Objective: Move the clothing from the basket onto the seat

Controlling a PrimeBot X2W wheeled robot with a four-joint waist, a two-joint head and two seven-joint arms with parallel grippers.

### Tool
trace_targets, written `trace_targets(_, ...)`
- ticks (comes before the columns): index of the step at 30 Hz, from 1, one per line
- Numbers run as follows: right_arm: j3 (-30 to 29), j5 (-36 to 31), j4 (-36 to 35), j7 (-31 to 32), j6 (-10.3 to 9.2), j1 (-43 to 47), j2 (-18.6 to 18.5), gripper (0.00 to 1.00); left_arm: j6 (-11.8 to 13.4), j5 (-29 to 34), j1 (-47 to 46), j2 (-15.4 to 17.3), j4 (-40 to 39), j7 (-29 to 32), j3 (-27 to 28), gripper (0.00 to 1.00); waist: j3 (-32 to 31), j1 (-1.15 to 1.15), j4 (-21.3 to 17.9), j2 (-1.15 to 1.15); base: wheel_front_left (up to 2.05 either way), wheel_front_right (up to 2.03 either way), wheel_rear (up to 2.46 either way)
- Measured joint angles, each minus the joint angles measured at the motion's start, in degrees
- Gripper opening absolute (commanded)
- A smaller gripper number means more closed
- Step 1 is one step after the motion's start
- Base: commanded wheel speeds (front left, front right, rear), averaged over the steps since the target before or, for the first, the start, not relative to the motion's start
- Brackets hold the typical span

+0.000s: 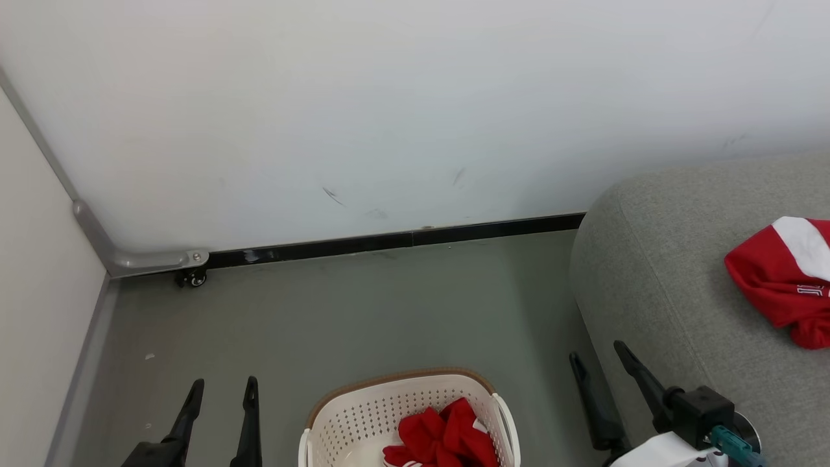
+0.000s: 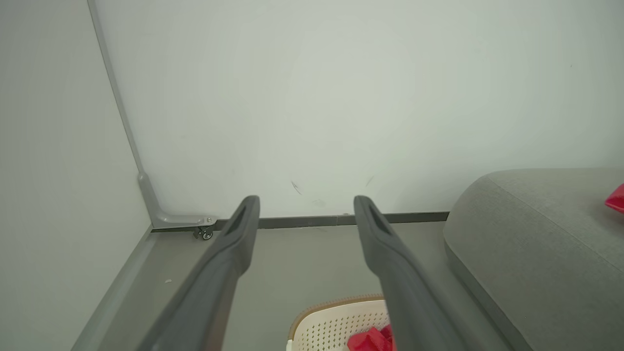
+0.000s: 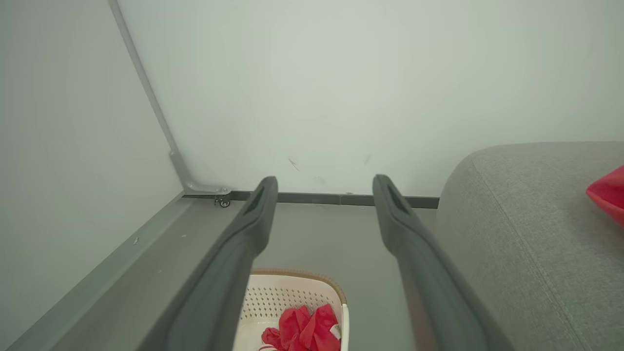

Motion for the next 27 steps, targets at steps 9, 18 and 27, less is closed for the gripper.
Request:
trace_targets(9, 0.67, 0.49, -2.54, 0.87, 0.0, 0.42, 0.0, 1.0, 0.0, 0.01, 0.29, -0.09, -0.07, 0.0, 0.19, 1.0, 0.22, 0.0, -0.12, 0.0, 0.0, 0.0, 0.0)
trace_targets(18, 0.79, 0.86, -4.5, 1.92, 0.0, 1.68, 0.02, 1.0, 0.0, 0.48, 0.29, -0.21, -0.27, 0.0, 0.29, 1.0, 0.61, 0.0, -0.35, 0.0, 0.0, 0.0, 0.0)
trace_targets(27, 0.53, 0.93, -6.3, 2.57, 0.0, 2.1, 0.02, 1.0, -0.11, 0.96, 0.29, -0.23, -0.46, 0.0, 0.23, 1.0, 1.34, 0.0, -0.89, 0.0, 0.0, 0.0, 0.0)
